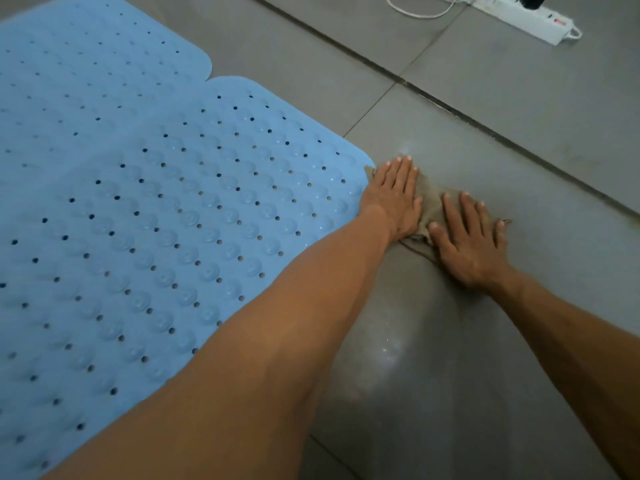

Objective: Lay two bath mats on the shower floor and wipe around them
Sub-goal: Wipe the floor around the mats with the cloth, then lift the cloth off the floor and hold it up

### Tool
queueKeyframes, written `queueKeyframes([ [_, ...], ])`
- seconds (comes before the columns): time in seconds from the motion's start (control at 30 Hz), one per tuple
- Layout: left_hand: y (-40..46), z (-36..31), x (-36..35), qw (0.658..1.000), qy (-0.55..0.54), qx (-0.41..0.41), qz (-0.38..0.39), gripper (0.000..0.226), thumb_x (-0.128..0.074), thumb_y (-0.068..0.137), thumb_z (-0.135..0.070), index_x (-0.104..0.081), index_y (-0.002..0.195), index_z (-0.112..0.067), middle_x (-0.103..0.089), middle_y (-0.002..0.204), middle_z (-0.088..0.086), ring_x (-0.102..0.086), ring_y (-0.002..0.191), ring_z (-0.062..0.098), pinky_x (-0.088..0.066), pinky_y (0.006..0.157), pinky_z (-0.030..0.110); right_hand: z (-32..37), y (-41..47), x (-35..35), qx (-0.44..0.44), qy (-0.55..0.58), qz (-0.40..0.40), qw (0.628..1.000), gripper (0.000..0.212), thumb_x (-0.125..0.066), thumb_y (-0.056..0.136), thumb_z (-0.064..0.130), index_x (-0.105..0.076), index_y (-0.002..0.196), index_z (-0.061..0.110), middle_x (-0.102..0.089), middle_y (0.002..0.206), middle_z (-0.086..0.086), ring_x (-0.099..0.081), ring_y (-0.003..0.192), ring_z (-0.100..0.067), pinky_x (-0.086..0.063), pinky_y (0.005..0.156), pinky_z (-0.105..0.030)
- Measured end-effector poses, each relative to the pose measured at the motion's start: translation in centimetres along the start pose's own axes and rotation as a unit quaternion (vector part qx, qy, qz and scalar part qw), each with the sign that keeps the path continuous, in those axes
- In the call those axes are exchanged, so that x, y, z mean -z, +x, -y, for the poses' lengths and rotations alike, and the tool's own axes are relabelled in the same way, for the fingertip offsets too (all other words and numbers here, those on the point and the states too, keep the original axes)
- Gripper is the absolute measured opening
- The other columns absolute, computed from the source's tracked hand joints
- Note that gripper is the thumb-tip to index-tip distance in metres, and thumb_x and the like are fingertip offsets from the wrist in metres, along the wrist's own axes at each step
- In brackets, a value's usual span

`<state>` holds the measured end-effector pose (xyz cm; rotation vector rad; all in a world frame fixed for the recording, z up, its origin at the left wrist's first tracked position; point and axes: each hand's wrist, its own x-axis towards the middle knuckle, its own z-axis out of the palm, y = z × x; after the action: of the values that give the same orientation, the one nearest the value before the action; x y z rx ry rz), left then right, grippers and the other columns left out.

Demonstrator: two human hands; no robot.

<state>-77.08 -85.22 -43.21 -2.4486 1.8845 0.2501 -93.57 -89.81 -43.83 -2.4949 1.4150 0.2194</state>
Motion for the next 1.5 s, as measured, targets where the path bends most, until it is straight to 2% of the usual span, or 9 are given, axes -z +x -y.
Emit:
queueKeyframes([
  [0.4,-15.3,2.1,-2.4,0.997,-0.049,-0.061,0.019,0.065,-0.012,0.102,-0.041,0.003,0.153,-0.005,0.01,0.162,0.013,0.011,0.149,0.023,0.006,0.122,0.04,2.7,-12.9,-2.9,0.005,-0.013,0.063,0.998,0.065,-0.014,0.097,0.064,0.009,0.154,0.042,0.021,0.164,0.007,0.021,0.15,-0.018,0.016,0.119,-0.05],
  [0.83,-35.5,8.1,-4.5,0.994,0.045,-0.088,0.05,0.067,-0.003,0.099,-0.045,0.005,0.153,-0.006,0.011,0.161,0.012,0.012,0.149,0.022,0.004,0.122,0.039,13.1,-28.1,-7.0,0.103,-0.078,0.223,0.966,0.076,-0.009,0.095,0.066,0.031,0.148,0.029,0.048,0.149,-0.003,0.045,0.137,-0.03,0.024,0.112,-0.06],
  [1.0,-42.2,10.7,-5.7,0.994,0.05,-0.095,0.013,0.066,-0.011,0.101,-0.043,-0.025,0.149,0.0,-0.022,0.157,0.019,-0.019,0.147,0.031,-0.018,0.116,0.045,16.7,-31.6,-8.5,0.179,-0.087,0.232,0.952,0.077,-0.01,0.095,0.063,0.029,0.149,0.026,0.048,0.149,-0.005,0.047,0.135,-0.032,0.025,0.109,-0.063],
  [1.07,-43.2,11.1,-5.6,0.99,0.067,-0.123,-0.007,0.063,-0.022,0.101,-0.042,-0.038,0.144,0.0,-0.034,0.153,0.02,-0.032,0.142,0.033,-0.026,0.112,0.046,17.5,-32.6,-9.0,0.199,-0.065,0.203,0.957,0.079,-0.016,0.095,0.061,0.019,0.154,0.023,0.039,0.156,-0.007,0.04,0.14,-0.033,0.023,0.11,-0.064],
  [1.1,-43.2,11.1,-5.1,0.988,0.077,-0.136,-0.018,0.061,-0.029,0.098,-0.043,-0.047,0.139,0.0,-0.043,0.147,0.02,-0.042,0.136,0.033,-0.033,0.11,0.046,17.7,-32.8,-9.0,0.206,-0.047,0.166,0.963,0.081,-0.023,0.093,0.061,0.007,0.157,0.022,0.026,0.162,-0.009,0.028,0.147,-0.035,0.017,0.113,-0.063],
  [1.17,-42.2,10.9,-3.7,0.987,0.08,-0.139,-0.027,0.058,-0.04,0.089,-0.044,-0.059,0.125,-0.004,-0.059,0.129,0.016,-0.059,0.113,0.031,-0.047,0.098,0.041,17.5,-32.1,-7.9,0.214,-0.009,0.081,0.973,0.082,-0.04,0.081,0.065,-0.026,0.15,0.023,-0.017,0.159,-0.01,-0.015,0.147,-0.034,-0.011,0.116,-0.055],
  [1.23,-40.6,10.6,-2.2,0.99,0.061,-0.126,-0.002,0.05,-0.047,0.082,-0.041,-0.057,0.118,-0.007,-0.059,0.115,0.011,-0.058,0.095,0.026,-0.048,0.085,0.037,16.9,-30.5,-6.3,0.208,0.017,0.053,0.977,0.075,-0.052,0.076,0.065,-0.038,0.139,0.027,-0.042,0.14,0.002,-0.04,0.13,-0.024,-0.029,0.105,-0.042],
  [1.37,-36.6,10.4,0.5,0.985,0.016,-0.1,0.14,0.028,-0.055,0.086,-0.033,-0.057,0.106,-0.013,-0.054,0.111,0.011,-0.054,0.102,0.03,-0.035,0.087,0.036,16.8,-27.3,-3.6,0.184,0.048,0.167,0.968,0.039,-0.063,0.076,0.048,-0.058,0.11,0.028,-0.068,0.108,0.005,-0.061,0.107,-0.022,-0.041,0.093,-0.032],
  [1.5,-33.2,11.4,3.6,0.97,-0.01,-0.147,0.191,0.023,-0.066,0.076,-0.038,-0.058,0.084,-0.018,-0.055,0.102,0.006,-0.05,0.097,0.023,-0.031,0.081,0.03,17.1,-24.0,-0.9,0.195,0.025,0.248,0.949,0.022,-0.063,0.077,0.033,-0.068,0.095,0.021,-0.07,0.092,0.002,-0.063,0.092,-0.022,-0.05,0.082,-0.031],
])
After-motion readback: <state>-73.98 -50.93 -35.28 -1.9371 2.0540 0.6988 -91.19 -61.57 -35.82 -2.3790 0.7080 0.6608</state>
